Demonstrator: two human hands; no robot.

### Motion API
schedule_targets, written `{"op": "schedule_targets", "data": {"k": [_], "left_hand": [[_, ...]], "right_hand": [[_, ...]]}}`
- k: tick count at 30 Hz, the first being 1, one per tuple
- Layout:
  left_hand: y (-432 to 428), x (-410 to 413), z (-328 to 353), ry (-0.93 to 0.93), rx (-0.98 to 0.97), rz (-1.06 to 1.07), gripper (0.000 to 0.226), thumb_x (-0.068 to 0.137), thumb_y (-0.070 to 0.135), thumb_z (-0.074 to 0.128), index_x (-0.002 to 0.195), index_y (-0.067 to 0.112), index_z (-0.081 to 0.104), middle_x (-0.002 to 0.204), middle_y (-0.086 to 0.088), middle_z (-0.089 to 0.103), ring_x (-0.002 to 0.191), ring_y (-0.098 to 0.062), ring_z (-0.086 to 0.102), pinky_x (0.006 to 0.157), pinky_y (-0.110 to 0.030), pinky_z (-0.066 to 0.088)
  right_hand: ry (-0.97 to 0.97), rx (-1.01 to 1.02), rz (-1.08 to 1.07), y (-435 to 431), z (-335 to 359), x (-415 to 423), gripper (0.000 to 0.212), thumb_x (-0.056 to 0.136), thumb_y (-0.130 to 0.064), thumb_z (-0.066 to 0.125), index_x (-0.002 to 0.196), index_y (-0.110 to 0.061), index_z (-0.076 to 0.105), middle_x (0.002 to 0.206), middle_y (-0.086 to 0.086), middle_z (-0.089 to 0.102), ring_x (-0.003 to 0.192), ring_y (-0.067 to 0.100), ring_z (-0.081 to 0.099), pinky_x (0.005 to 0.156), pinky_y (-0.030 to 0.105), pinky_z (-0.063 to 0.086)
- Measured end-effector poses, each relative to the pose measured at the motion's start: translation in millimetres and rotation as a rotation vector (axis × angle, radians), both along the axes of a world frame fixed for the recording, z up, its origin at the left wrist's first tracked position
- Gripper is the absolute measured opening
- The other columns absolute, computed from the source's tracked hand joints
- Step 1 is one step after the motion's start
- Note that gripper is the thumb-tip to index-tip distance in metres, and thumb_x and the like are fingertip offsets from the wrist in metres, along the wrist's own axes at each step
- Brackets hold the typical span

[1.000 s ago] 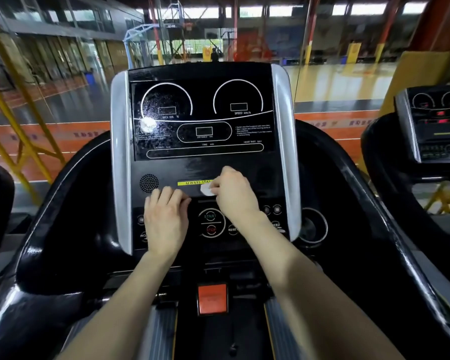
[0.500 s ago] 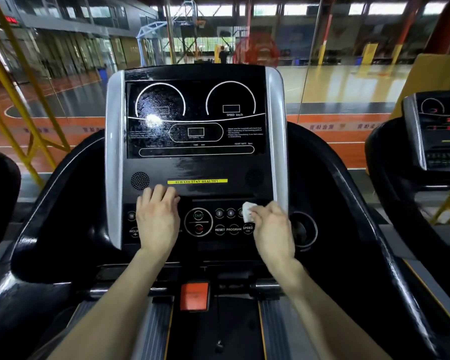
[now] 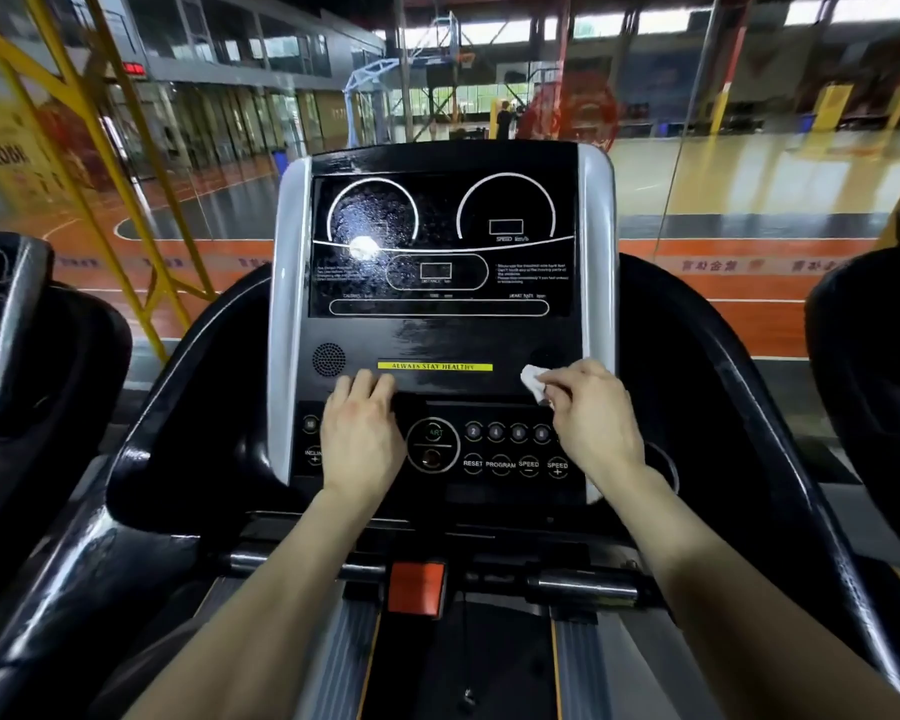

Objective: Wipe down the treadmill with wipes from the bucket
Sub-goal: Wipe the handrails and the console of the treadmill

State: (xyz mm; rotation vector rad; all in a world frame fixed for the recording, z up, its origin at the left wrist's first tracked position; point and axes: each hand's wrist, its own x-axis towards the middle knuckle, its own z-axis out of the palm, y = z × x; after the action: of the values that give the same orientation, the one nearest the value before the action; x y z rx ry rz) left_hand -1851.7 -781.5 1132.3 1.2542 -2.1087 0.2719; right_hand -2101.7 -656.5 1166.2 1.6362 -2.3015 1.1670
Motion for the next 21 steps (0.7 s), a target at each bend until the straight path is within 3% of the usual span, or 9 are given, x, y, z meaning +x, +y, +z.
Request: {"op": "schedule_targets", "data": {"k": [2, 5, 7, 10, 13, 15, 18, 20, 21], "left_hand": [[-2.5, 2.9, 6.0, -0.048, 0.006, -0.039, 0.031, 0.080, 0.007, 0.075, 0.107, 0.013, 0.062, 0.105, -0.004, 0.058, 0.099, -0.031, 0.052, 0.083, -0.045, 0.051], [-10.7, 23.3, 13.1, -0.141, 0.036, -0.152, 0.034, 0.083, 0.019, 0.079, 0.114, 0.016, 0.064, 0.109, -0.002, 0.059, 0.103, -0.029, 0.056, 0.088, -0.044, 0.053], [-10.9, 43.2, 10.6, -0.169, 0.023, -0.204, 0.039, 0.086, 0.025, 0.079, 0.122, 0.018, 0.065, 0.113, -0.002, 0.060, 0.108, -0.029, 0.056, 0.093, -0.043, 0.051], [-13.5, 70.9, 3.2, -0.127, 0.010, -0.230, 0.048, 0.087, 0.028, 0.078, 0.131, 0.018, 0.064, 0.127, -0.002, 0.059, 0.120, -0.030, 0.055, 0.103, -0.045, 0.050], [-24.7, 93.3, 0.4, -0.089, -0.005, -0.179, 0.063, 0.085, 0.030, 0.079, 0.143, 0.019, 0.056, 0.139, -0.005, 0.054, 0.130, -0.033, 0.052, 0.113, -0.047, 0.043], [-38.0, 106.5, 3.1, -0.048, 0.001, -0.132, 0.074, 0.087, 0.036, 0.079, 0.151, 0.018, 0.047, 0.148, -0.010, 0.048, 0.138, -0.035, 0.047, 0.118, -0.049, 0.039], [-67.9, 126.7, -1.8, -0.015, 0.117, -0.075, 0.106, 0.087, 0.051, 0.080, 0.167, 0.011, 0.023, 0.170, -0.016, 0.028, 0.156, -0.035, 0.032, 0.125, -0.051, 0.035], [-82.2, 135.3, -8.4, -0.044, 0.243, -0.114, 0.130, 0.083, 0.059, 0.083, 0.171, 0.013, 0.000, 0.179, -0.009, 0.004, 0.152, -0.034, 0.043, 0.115, -0.050, 0.049], [-85.4, 137.4, -11.3, -0.041, 0.304, -0.153, 0.138, 0.081, 0.058, 0.086, 0.170, 0.017, -0.011, 0.180, -0.001, -0.009, 0.138, -0.035, 0.058, 0.100, -0.049, 0.058]], "right_hand": [[0.034, -0.063, 0.053, -4.0, 0.7, 7.2, 0.026, 0.104, -0.011, 0.062, 0.114, -0.026, 0.081, 0.105, -0.013, 0.057, 0.097, 0.015, 0.063, 0.076, 0.019, 0.049], [0.087, -0.065, 0.002, -15.9, 6.9, -0.6, 0.024, 0.101, -0.011, 0.066, 0.111, -0.025, 0.083, 0.104, -0.014, 0.056, 0.097, 0.016, 0.064, 0.083, 0.037, 0.059], [0.079, -0.008, -0.014, -29.1, 8.4, 15.5, 0.021, 0.099, -0.014, 0.069, 0.106, -0.027, 0.084, 0.103, -0.014, 0.056, 0.090, 0.016, 0.064, 0.081, 0.040, 0.061], [0.172, 0.052, 0.129, -66.9, 7.9, 83.0, 0.024, 0.093, -0.007, 0.068, 0.104, -0.021, 0.085, 0.107, 0.000, 0.060, 0.096, 0.030, 0.064, 0.085, 0.044, 0.057], [0.214, 0.128, 0.242, -108.8, 11.4, 146.0, 0.033, 0.087, 0.002, 0.064, 0.110, -0.015, 0.082, 0.109, 0.008, 0.059, 0.107, 0.035, 0.059, 0.090, 0.039, 0.051], [0.230, 0.179, 0.246, -122.9, 16.1, 155.0, 0.038, 0.086, 0.005, 0.063, 0.115, -0.015, 0.079, 0.109, 0.006, 0.058, 0.111, 0.032, 0.059, 0.089, 0.036, 0.050], [0.234, 0.193, 0.163, -109.4, 12.2, 128.2, 0.045, 0.083, 0.009, 0.062, 0.111, -0.021, 0.082, 0.101, 0.000, 0.054, 0.099, 0.030, 0.063, 0.084, 0.039, 0.054], [0.184, 0.144, 0.044, -84.8, 4.4, 102.9, 0.050, 0.080, 0.012, 0.060, 0.106, -0.024, 0.084, 0.098, -0.004, 0.053, 0.091, 0.026, 0.064, 0.079, 0.040, 0.058], [0.143, 0.115, -0.009, -73.5, 1.7, 93.0, 0.049, 0.082, 0.013, 0.060, 0.102, -0.025, 0.084, 0.097, -0.007, 0.054, 0.087, 0.024, 0.065, 0.075, 0.041, 0.059]]}}
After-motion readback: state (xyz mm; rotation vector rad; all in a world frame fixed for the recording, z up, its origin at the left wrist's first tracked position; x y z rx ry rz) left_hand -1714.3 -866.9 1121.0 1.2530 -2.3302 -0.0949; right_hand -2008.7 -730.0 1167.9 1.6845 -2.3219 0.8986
